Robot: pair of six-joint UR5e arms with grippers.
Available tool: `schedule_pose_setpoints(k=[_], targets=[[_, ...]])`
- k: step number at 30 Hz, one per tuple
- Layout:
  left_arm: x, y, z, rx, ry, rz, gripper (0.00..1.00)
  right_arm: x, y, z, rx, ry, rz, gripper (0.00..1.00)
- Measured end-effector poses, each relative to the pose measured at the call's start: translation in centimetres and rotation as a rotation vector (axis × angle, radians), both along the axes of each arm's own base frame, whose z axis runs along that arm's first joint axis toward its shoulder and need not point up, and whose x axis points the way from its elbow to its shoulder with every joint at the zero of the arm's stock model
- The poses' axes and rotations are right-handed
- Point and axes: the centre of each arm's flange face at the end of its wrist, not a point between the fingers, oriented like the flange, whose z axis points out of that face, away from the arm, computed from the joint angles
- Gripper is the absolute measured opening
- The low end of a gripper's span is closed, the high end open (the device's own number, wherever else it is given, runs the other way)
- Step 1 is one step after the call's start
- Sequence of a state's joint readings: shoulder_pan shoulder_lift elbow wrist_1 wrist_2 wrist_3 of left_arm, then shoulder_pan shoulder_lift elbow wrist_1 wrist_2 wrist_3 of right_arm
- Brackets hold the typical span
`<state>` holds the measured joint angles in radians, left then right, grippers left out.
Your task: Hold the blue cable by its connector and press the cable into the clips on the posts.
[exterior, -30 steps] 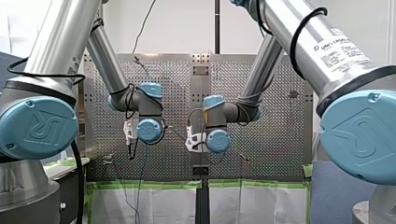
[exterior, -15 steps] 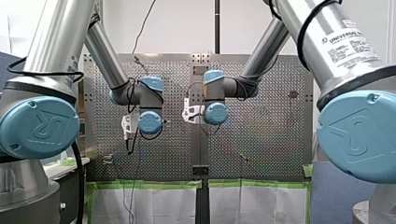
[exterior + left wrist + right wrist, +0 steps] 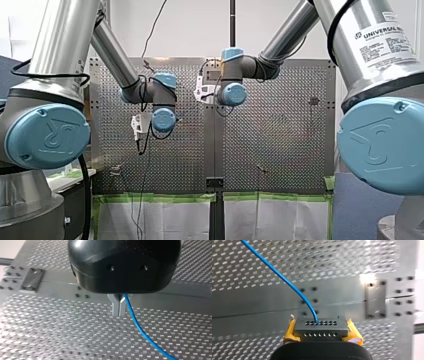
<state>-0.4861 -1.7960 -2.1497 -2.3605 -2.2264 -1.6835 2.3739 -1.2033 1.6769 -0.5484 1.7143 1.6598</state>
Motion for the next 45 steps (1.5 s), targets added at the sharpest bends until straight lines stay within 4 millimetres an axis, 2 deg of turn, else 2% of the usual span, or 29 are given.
schedule_pose_setpoints(k=[4, 8, 16, 21, 30, 38, 45], targets=[[0.6, 0.6, 1.7, -0.015, -0.014, 0.017, 0.0, -0.3, 0.0, 2.7, -0.03, -0.027, 0.028, 0.0], [0.8, 1.4, 2.9, -0.032, -0.019, 0.034, 0.0, -0.6, 0.0, 4.5, -0.052, -0.046, 0.055, 0.0], [0.9, 3.1, 5.6, -0.093, -0.036, 0.054, 0.0, 0.2, -1.0, 2.4, -0.033, -0.022, 0.087, 0.0], [1.2, 3.9, 8.1, -0.127, -0.06, 0.06, 0.0, 0.5, -1.4, 2.1, -0.033, -0.021, 0.091, 0.0], [1.9, 5.2, 12.7, -0.172, -0.109, 0.074, 0.0, 1.4, -1.9, 3.5, -0.059, -0.04, 0.117, 0.0], [2.7, 6.6, 14.5, -0.171, -0.106, 0.109, 0.0, 2.5, -2.1, 5.2, -0.083, -0.065, 0.149, 0.0], [4.1, 8.7, 16.4, -0.19, -0.129, 0.131, 0.0, 3.0, -2.2, 6.1, -0.091, -0.085, 0.168, 0.0]])
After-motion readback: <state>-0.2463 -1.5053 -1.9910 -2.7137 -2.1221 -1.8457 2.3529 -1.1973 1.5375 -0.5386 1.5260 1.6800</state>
